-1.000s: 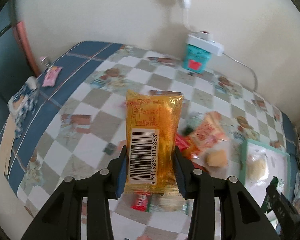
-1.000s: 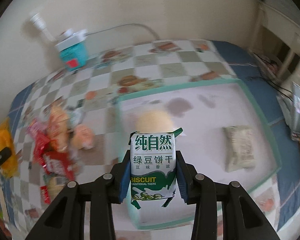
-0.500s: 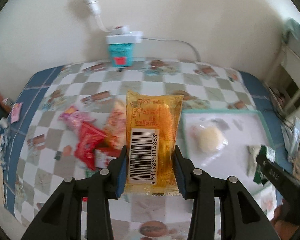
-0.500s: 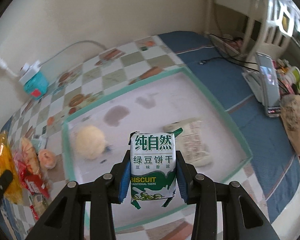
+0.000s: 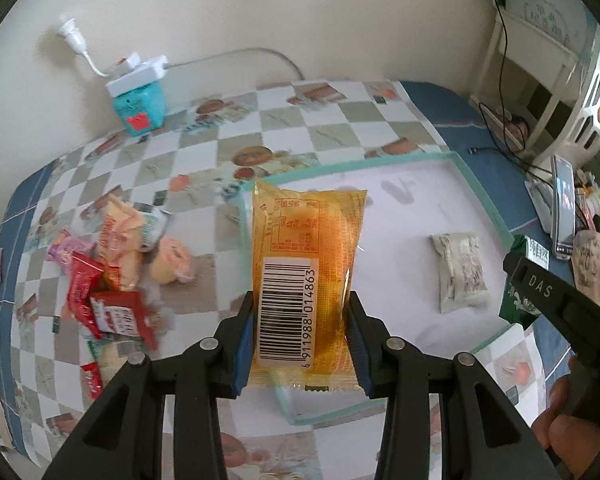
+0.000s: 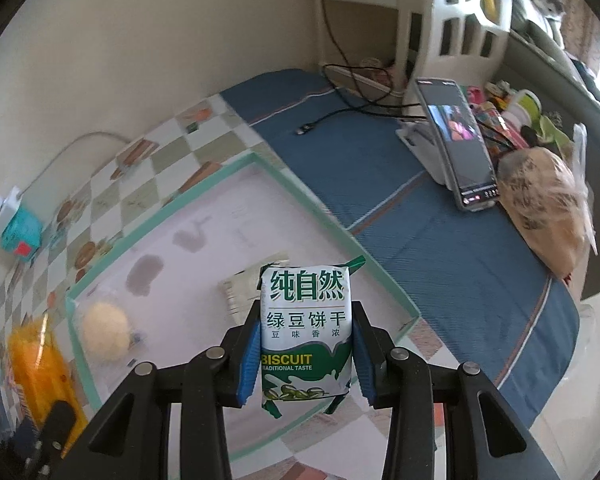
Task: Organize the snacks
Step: 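Lift the biscuit box with the right gripper and the orange cake with the left gripper over the tray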
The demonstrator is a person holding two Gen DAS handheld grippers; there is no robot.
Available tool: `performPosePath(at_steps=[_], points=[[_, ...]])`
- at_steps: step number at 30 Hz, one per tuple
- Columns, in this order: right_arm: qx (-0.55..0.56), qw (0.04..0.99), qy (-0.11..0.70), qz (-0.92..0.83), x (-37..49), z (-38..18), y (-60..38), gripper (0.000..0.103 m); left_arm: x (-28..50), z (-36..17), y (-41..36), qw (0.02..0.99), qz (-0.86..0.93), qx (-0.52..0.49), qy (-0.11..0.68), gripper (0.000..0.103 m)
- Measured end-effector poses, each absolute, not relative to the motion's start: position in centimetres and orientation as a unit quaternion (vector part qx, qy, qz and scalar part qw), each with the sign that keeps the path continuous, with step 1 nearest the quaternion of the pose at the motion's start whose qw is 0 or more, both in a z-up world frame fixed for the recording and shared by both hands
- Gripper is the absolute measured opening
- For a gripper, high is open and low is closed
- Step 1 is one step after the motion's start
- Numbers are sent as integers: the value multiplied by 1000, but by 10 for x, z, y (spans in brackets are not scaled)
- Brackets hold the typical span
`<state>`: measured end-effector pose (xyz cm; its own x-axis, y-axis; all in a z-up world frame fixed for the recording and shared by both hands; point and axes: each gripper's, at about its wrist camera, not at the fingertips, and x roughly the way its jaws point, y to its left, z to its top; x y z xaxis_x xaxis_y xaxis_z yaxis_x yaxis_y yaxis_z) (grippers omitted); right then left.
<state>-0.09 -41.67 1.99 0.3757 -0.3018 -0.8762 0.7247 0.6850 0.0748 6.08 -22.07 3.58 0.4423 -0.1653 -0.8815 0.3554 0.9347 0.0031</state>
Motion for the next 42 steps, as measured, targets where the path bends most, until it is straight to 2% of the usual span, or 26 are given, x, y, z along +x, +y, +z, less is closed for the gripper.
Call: performPosePath(at_steps=[18, 39, 42], points=[[212, 793, 500, -277, 22, -5, -397, 43, 68, -6, -234, 807, -157, 106, 559, 43], [195, 787, 531, -246, 35, -18, -380, 43, 71, -16, -233, 794, -157, 104, 578, 43], [196, 783, 537, -247, 35, -22, -380, 44, 73, -18, -232, 789, -158, 94, 586, 51]])
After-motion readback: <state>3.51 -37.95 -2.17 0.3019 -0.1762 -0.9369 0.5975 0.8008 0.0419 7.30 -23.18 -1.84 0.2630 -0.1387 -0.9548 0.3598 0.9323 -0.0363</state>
